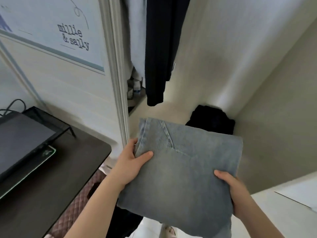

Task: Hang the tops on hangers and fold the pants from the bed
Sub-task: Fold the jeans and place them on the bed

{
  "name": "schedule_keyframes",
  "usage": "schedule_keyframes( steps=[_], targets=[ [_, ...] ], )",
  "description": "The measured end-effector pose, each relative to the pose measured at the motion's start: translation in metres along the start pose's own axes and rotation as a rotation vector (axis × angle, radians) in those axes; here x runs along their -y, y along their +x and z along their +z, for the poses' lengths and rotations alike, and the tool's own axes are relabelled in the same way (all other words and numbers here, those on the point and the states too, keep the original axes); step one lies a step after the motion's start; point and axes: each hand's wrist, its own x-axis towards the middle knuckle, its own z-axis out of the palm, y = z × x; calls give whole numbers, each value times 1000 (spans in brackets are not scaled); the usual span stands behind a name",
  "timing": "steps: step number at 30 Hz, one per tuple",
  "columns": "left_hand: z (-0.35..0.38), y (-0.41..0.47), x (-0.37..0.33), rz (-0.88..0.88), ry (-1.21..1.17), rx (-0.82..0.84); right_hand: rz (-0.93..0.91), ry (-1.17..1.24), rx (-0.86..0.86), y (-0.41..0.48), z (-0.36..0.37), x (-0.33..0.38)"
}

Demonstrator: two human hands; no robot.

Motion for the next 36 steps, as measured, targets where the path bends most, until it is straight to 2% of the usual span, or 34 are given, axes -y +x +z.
schedule_keyframes(
  steps=[5,9,16,19,28,33,36],
  targets=[
    [41,67,7,-104,61,125,104,59,-19,38,-32,5],
    [66,120,20,-188,104,144,113,50,-9,83,-45,14],
    [91,212,69,-329,141,-30,28,-86,-41,188,-39,10],
    [89,250,89,-333,223,-96,66,-133,-4,227,-27,3],
    [47,375,149,-335,556,-120,78,-224,117,365,23,-36],
    [25,412,179,-301,751,-313,17,-373,142,426,54,-70],
    [30,405,192,-230,997,-344,-54,-496,51,425,59,-86]
  ],
)
